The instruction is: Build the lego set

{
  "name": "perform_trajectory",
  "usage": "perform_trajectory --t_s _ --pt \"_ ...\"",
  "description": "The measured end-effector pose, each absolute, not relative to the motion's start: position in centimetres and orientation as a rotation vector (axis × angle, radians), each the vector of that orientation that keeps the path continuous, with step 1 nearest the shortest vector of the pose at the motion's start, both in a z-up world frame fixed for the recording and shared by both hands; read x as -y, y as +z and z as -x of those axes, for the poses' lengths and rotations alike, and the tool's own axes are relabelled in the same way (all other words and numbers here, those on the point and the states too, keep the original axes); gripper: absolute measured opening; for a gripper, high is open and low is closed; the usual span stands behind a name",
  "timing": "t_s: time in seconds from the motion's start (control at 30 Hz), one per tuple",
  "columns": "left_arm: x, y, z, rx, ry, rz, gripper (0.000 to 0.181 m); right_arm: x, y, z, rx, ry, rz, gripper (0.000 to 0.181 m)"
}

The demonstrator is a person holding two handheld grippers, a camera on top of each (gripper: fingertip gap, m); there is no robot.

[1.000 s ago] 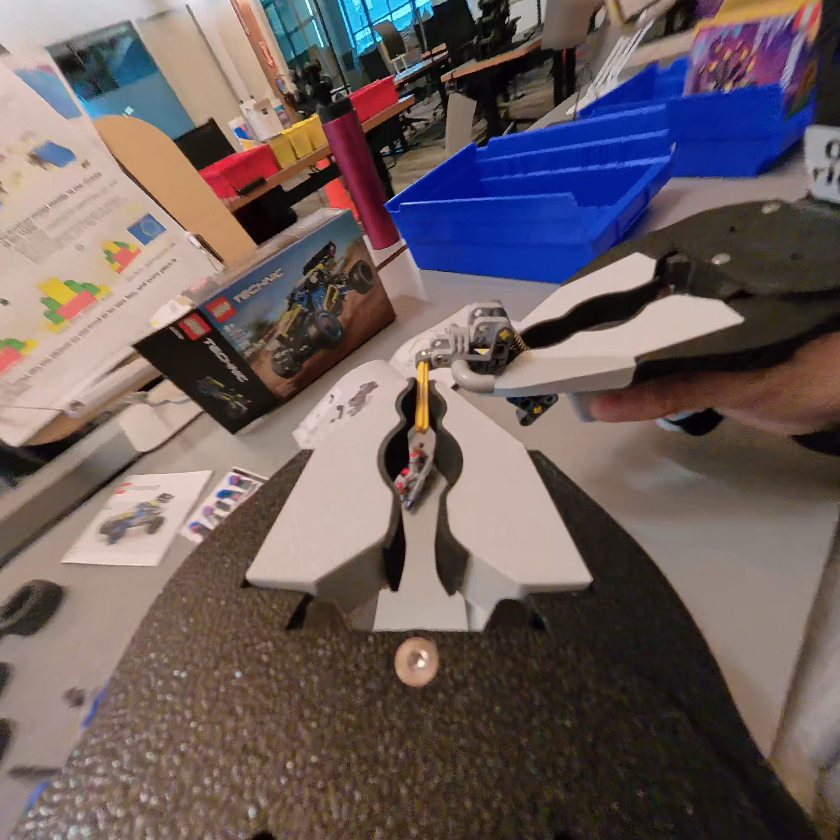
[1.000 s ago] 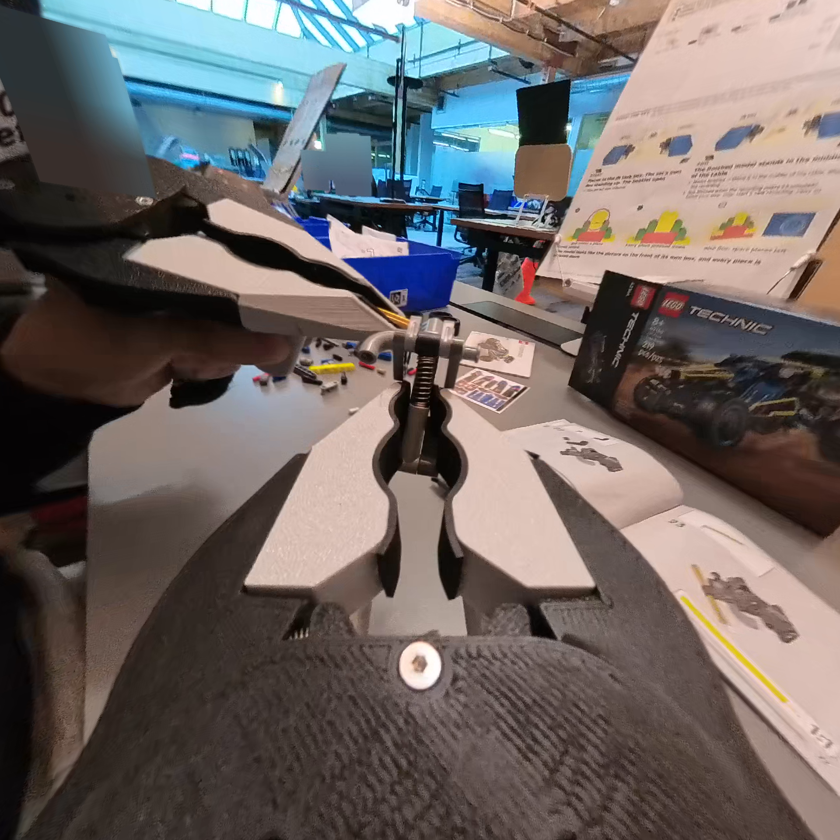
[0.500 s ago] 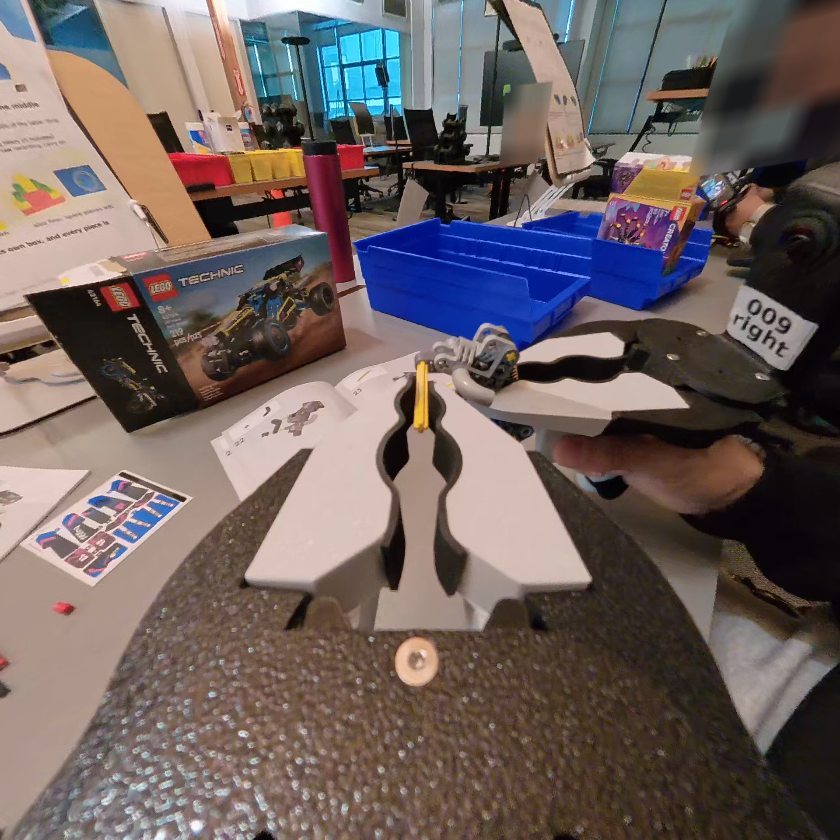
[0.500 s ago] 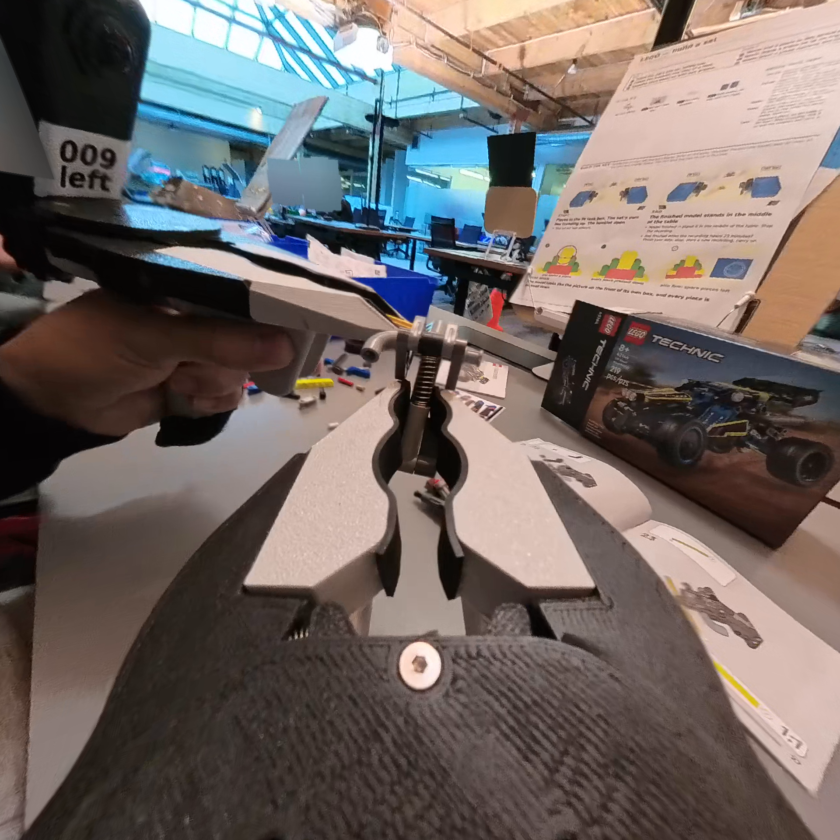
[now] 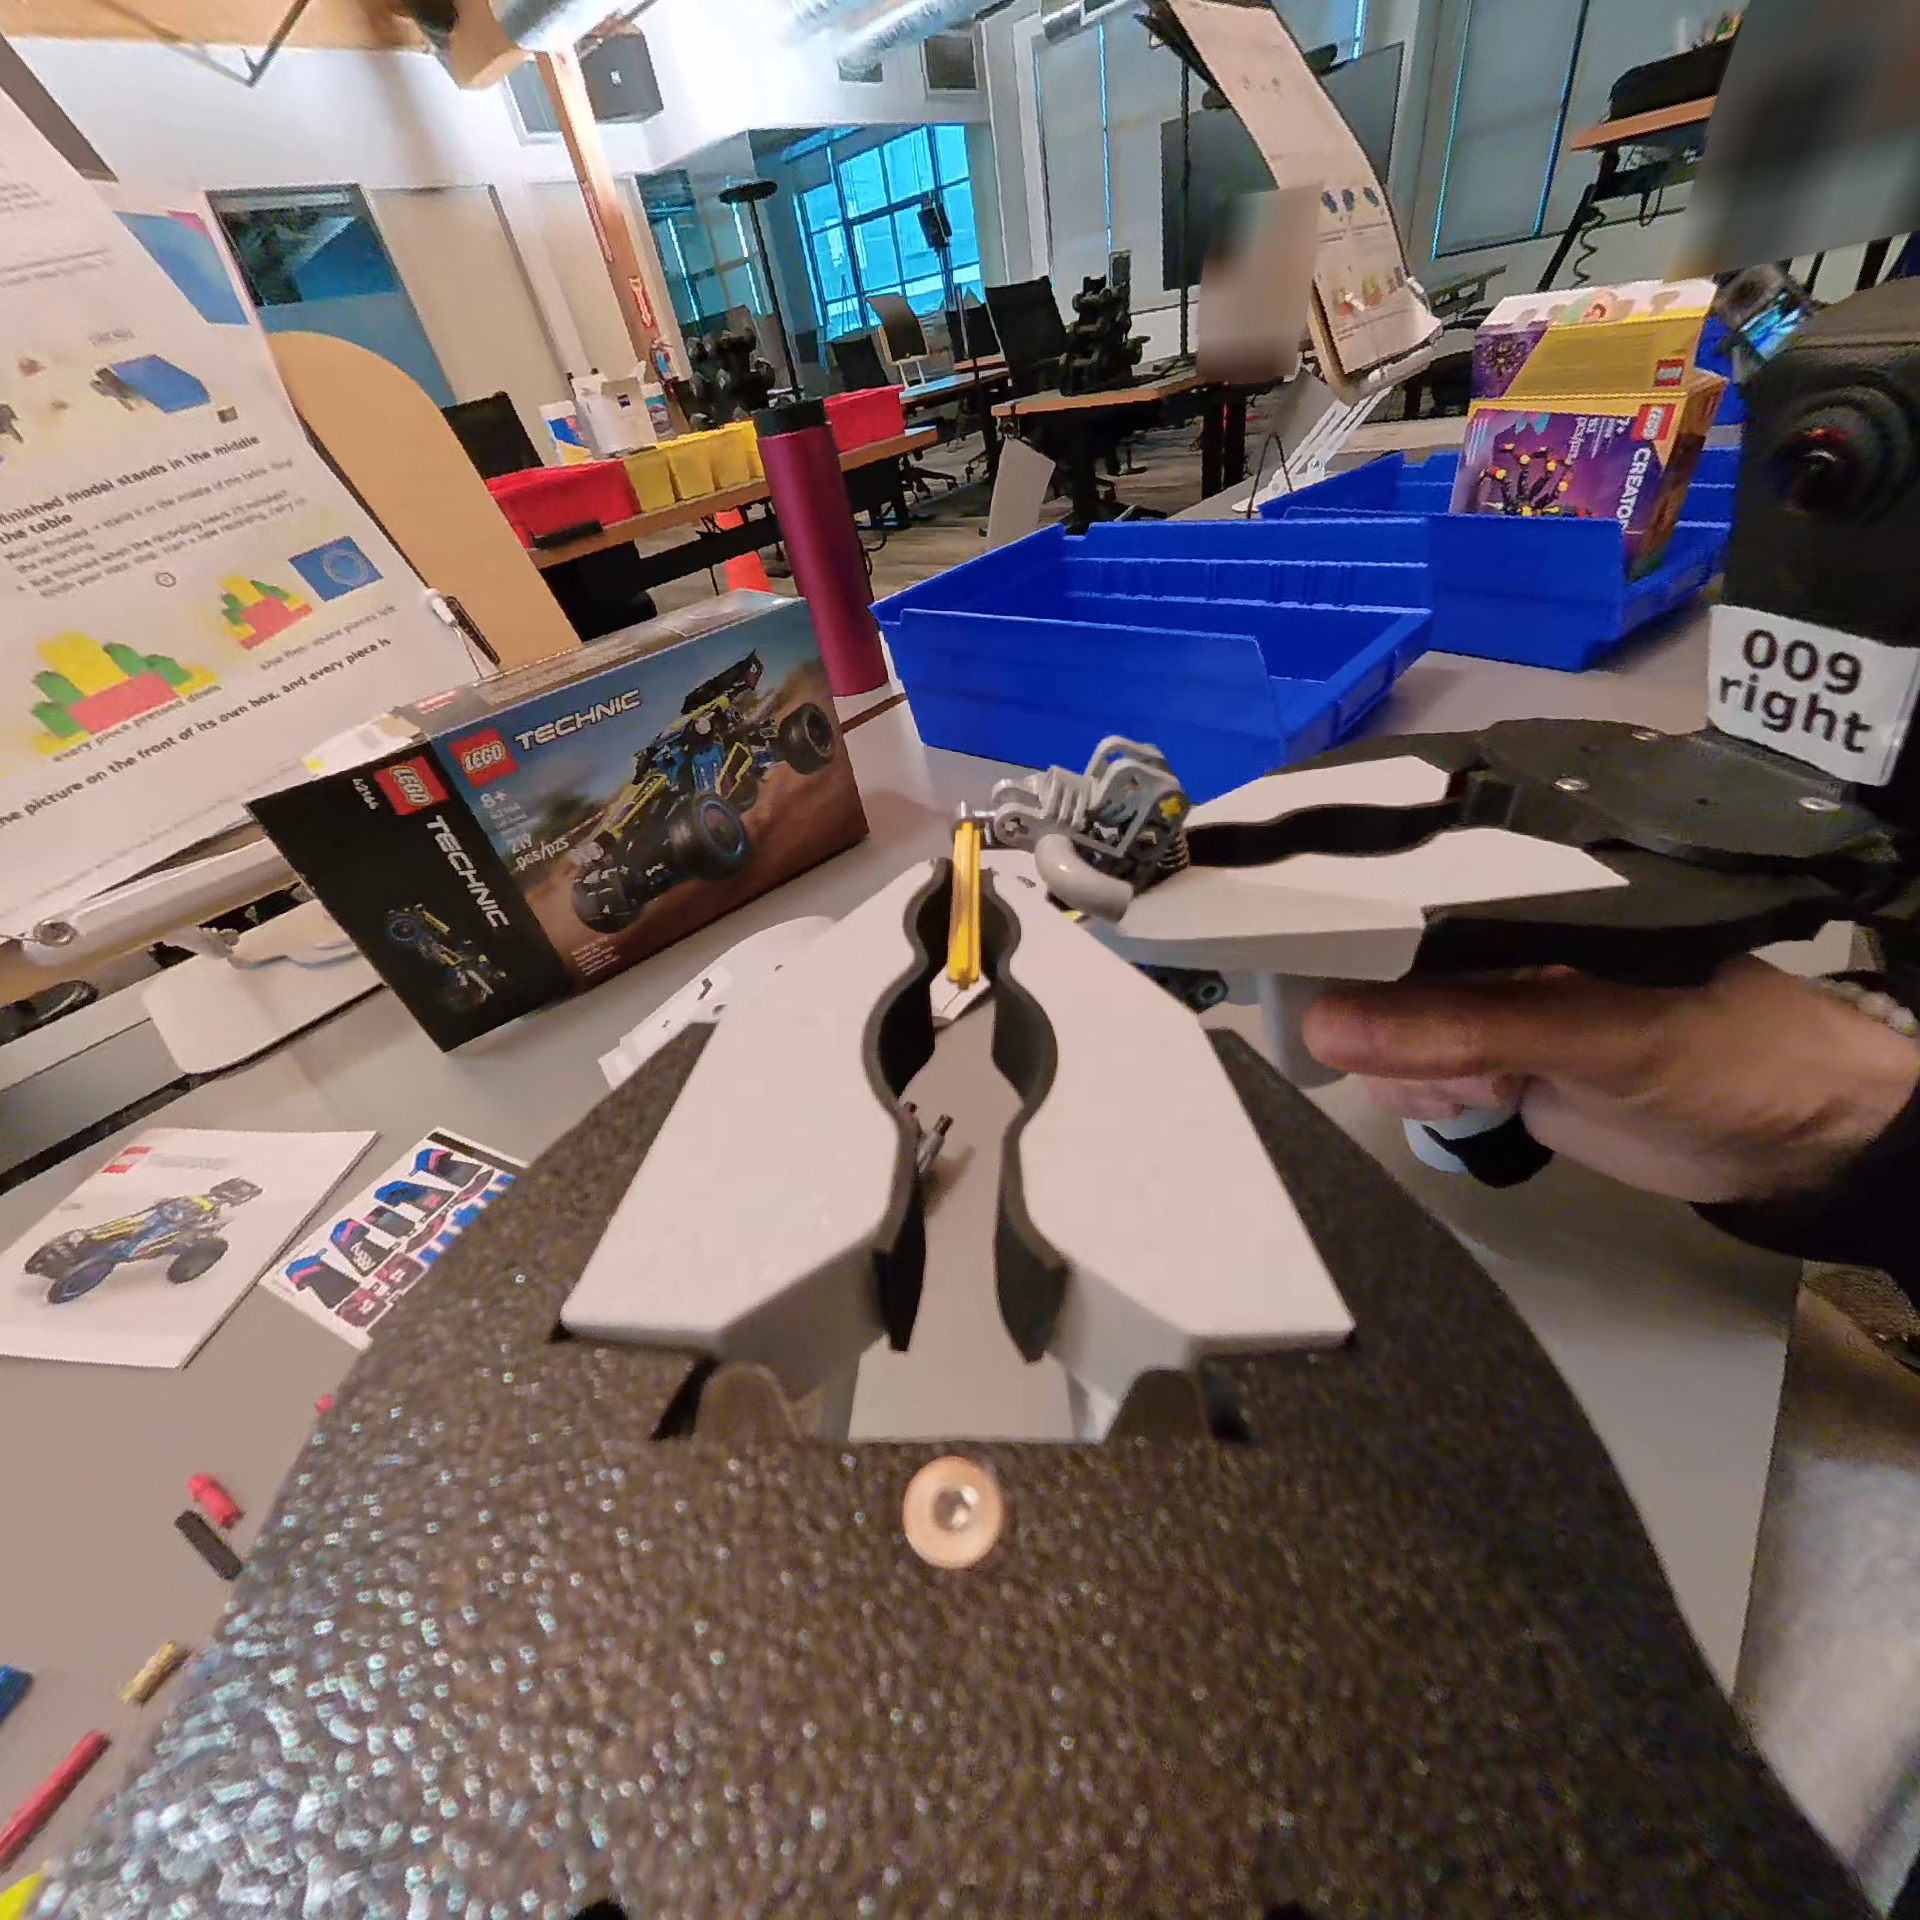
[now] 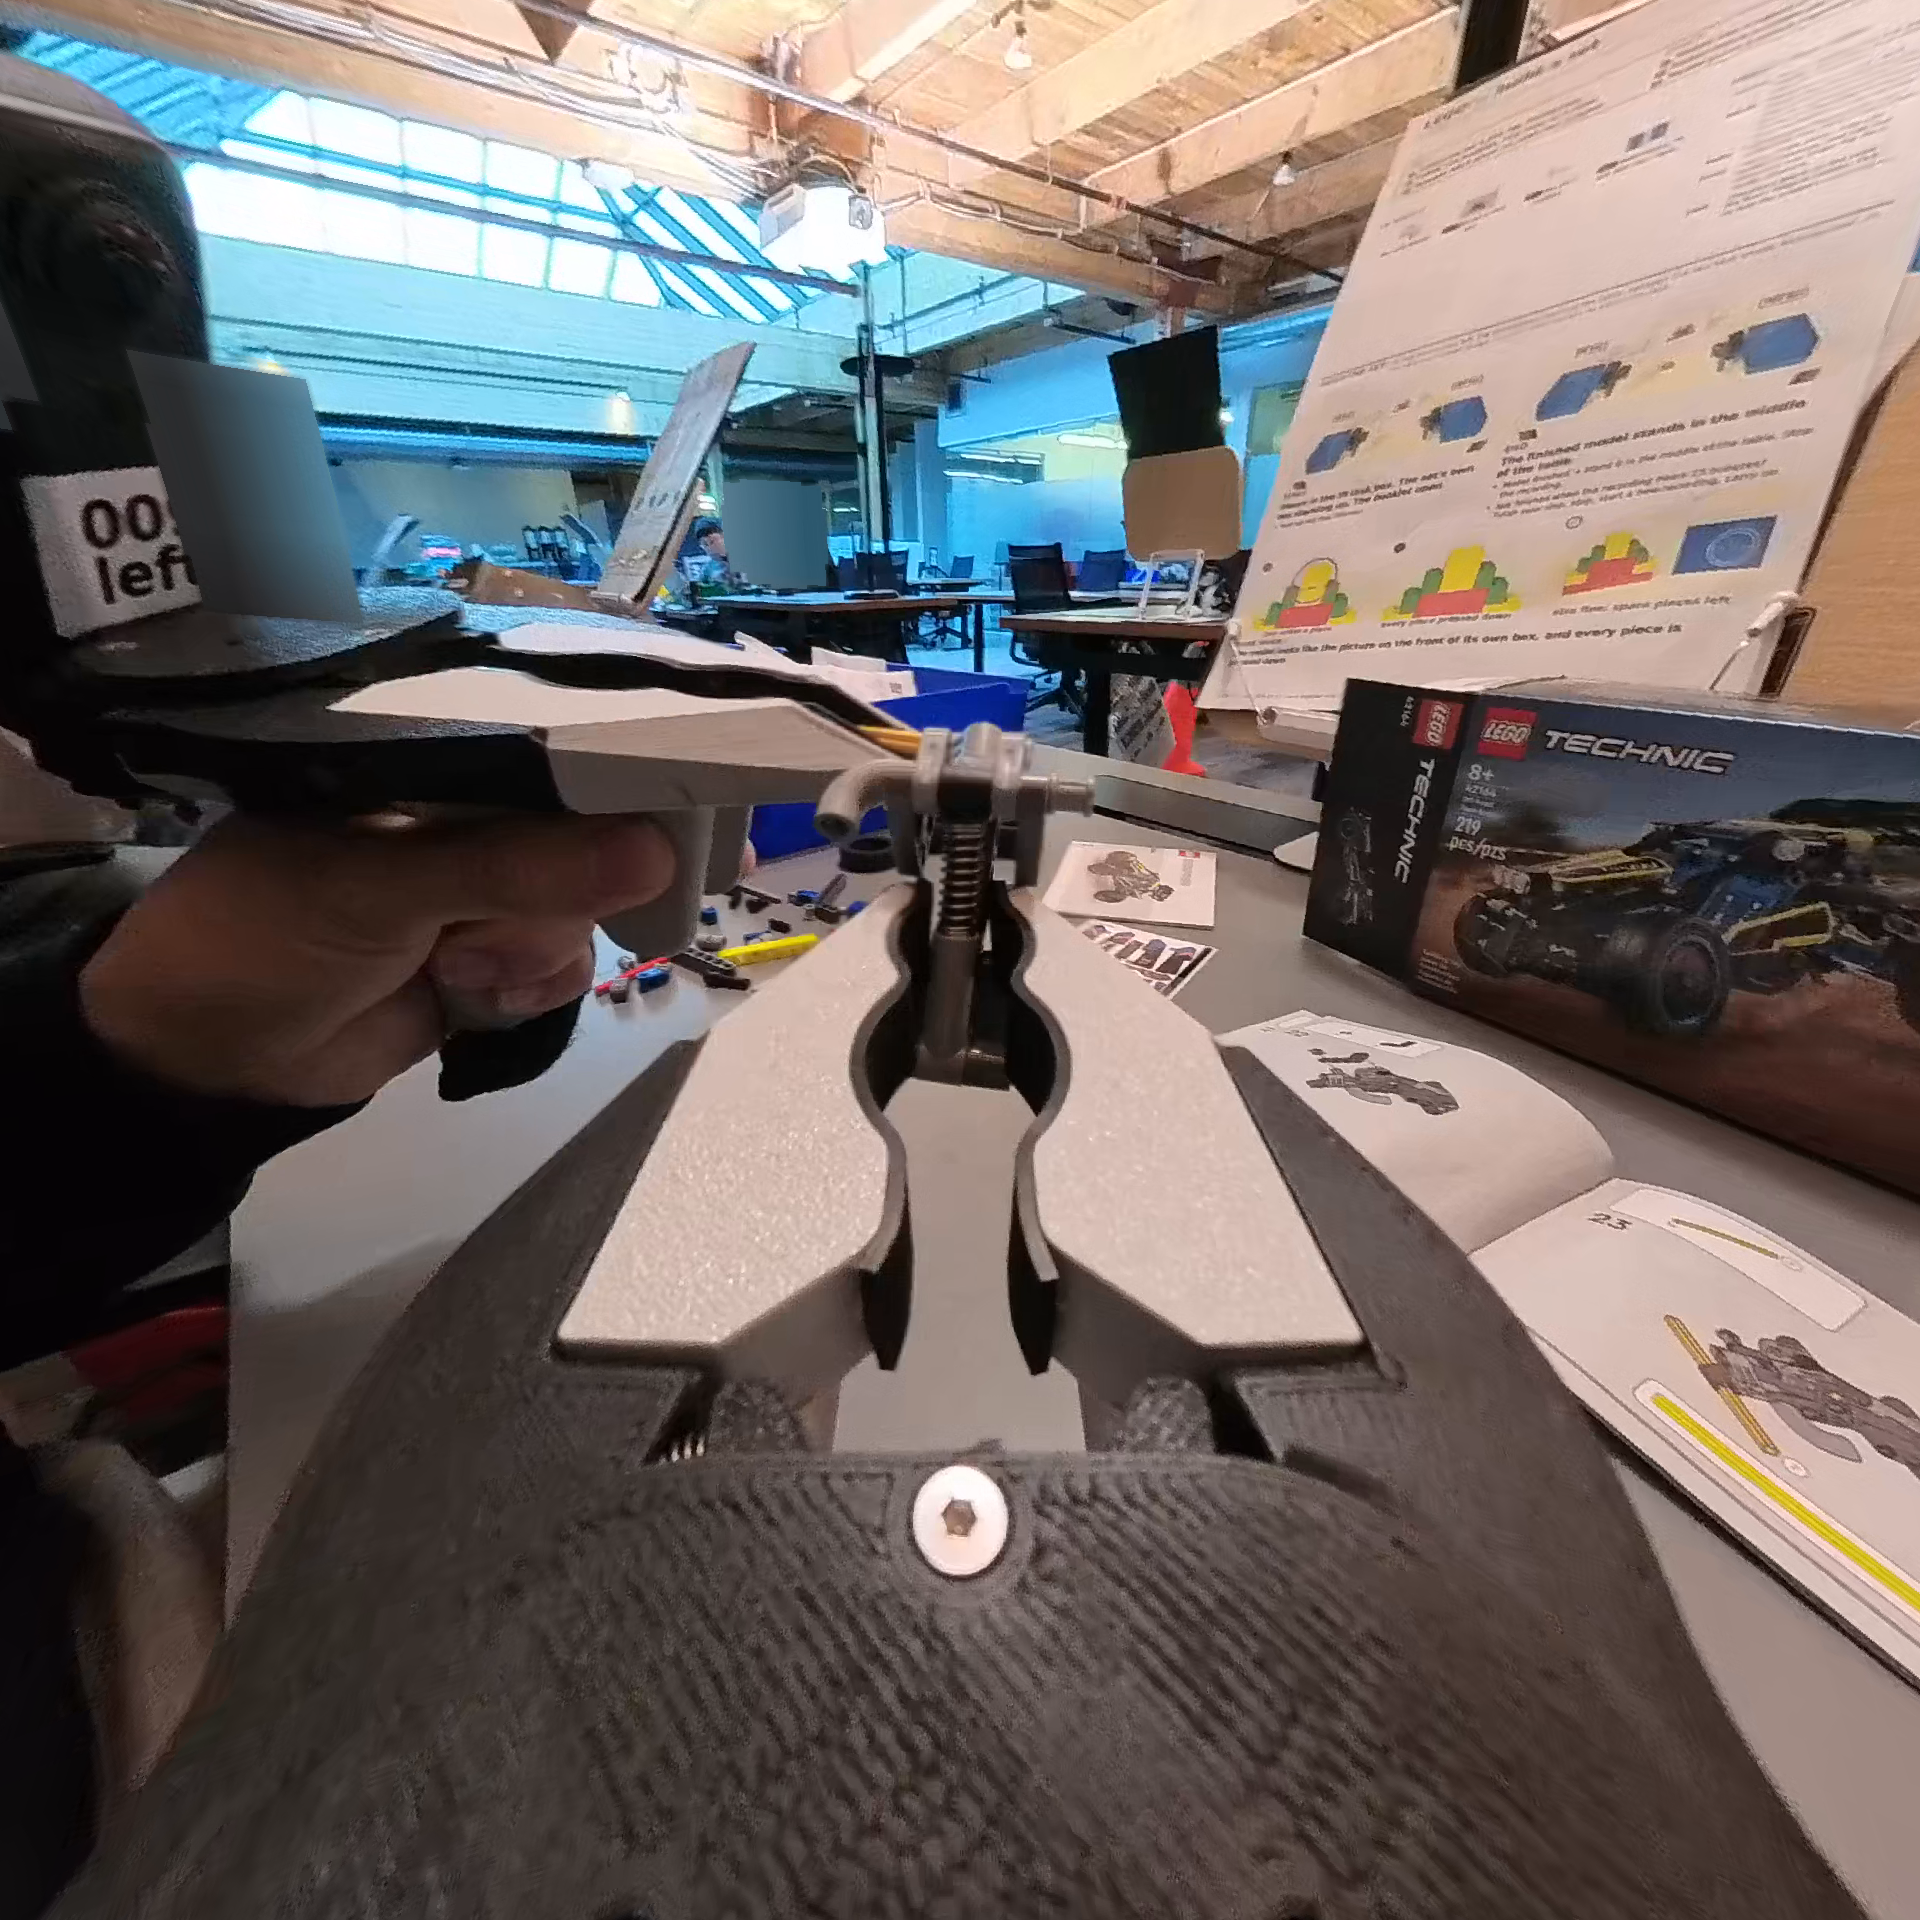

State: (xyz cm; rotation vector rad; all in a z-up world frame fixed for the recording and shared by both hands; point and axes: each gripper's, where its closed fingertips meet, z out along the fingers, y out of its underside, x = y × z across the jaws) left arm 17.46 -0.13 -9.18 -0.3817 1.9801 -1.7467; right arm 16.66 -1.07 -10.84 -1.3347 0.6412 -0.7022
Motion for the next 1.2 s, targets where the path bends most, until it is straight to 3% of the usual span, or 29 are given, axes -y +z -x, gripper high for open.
perform_trajectory --t_s 0.43,0.57,0.97,1.2 --pt "0.2 -9.9 -17.7 -1.97 -1.76 0.361 0.001 1.3 -11.5 -16.9 -0.602 -0.865 1.473 0.006" --pt "0.3 -10.0 -17.7 -1.902 -1.571 0.216 0.001 1.3 -11.7 -16.8 -0.598 -0.845 1.459 0.006" --pt "0.7 -9.9 -17.3 -2.012 -2.074 0.527 0.001 1.1 -11.3 -16.3 -0.521 -0.892 1.466 0.006" --pt "0.6 -9.9 -17.9 -1.952 -1.913 0.381 0.006 2.9 -11.9 -17.8 -0.655 -1.058 1.49 0.006"
